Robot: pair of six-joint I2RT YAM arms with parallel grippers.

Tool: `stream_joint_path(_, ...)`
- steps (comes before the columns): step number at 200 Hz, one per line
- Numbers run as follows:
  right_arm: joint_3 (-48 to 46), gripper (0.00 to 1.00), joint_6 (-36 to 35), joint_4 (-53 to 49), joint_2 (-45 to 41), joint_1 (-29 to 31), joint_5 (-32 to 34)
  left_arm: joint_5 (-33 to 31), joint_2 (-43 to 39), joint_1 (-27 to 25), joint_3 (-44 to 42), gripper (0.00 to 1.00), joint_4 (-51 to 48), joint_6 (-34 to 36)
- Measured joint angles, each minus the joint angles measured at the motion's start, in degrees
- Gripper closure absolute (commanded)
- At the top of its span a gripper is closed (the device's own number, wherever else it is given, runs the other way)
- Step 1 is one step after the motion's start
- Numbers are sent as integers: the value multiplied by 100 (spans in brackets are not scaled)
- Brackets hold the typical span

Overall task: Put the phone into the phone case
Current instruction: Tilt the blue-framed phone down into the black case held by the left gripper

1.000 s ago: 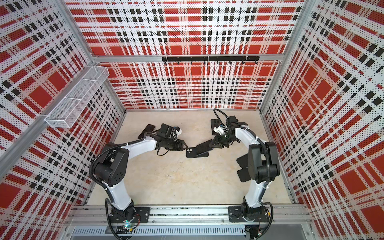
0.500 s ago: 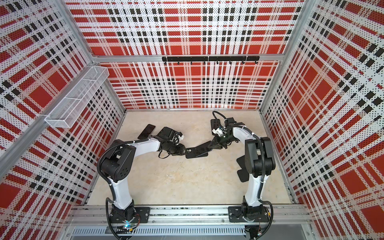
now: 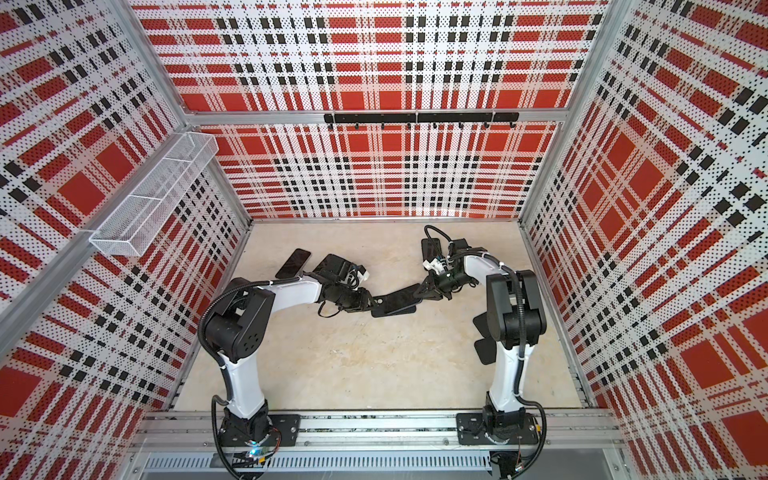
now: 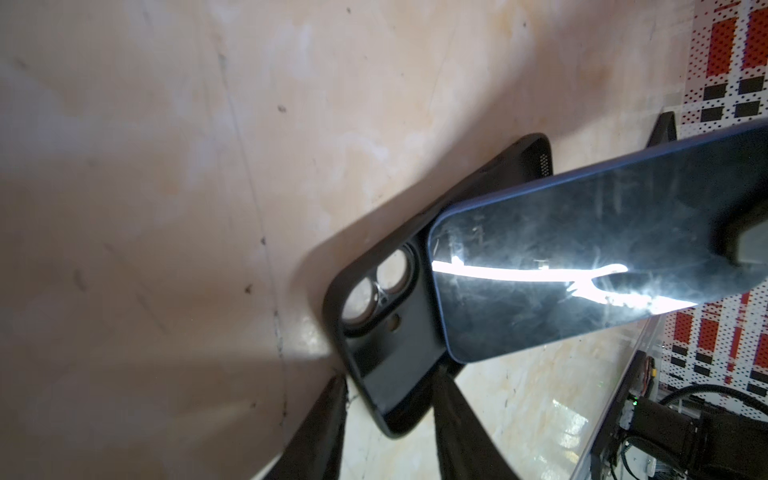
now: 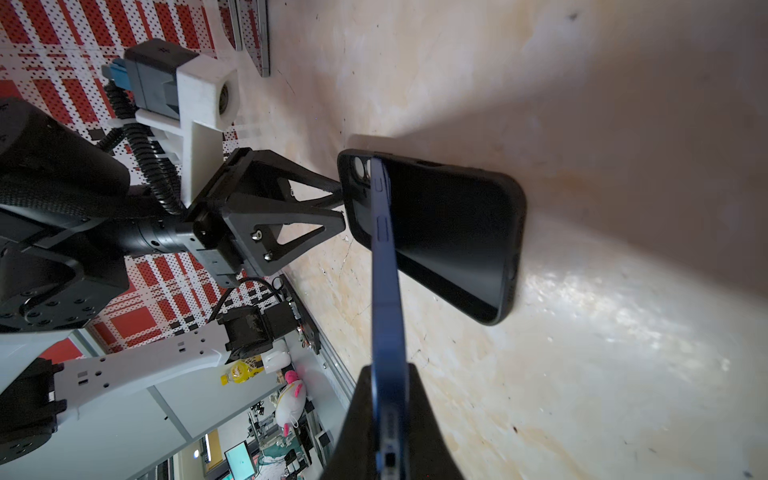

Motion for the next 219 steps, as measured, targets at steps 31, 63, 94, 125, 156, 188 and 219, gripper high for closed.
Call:
stream_joint_path(31, -31, 100, 70, 225, 107, 142, -136, 59, 15, 13, 0, 60, 26, -44)
stream_joint_path(63, -31, 99, 127, 459, 251, 291, -275, 61, 15, 15, 0, 60, 33, -61)
stream_joint_path(94, -31, 98, 205, 629, 350, 374, -367, 83, 15, 17, 0, 57, 37, -85)
stream_joint_path(125, -31, 95, 260, 702, 402, 387, -415, 107, 15, 24, 0, 56, 37, -107)
stream_joint_path(156, -31, 91, 278, 737, 439, 387, -431, 87, 15, 31, 2, 59, 26, -105)
stream_joint_path(188, -42, 88, 284, 763, 442, 393, -417, -66, 15, 15, 50, 62, -72, -50)
stream_joint_path(219, -59, 87, 286, 785, 461, 400, -278, -398, 15, -61, 155, 63, -267, 72)
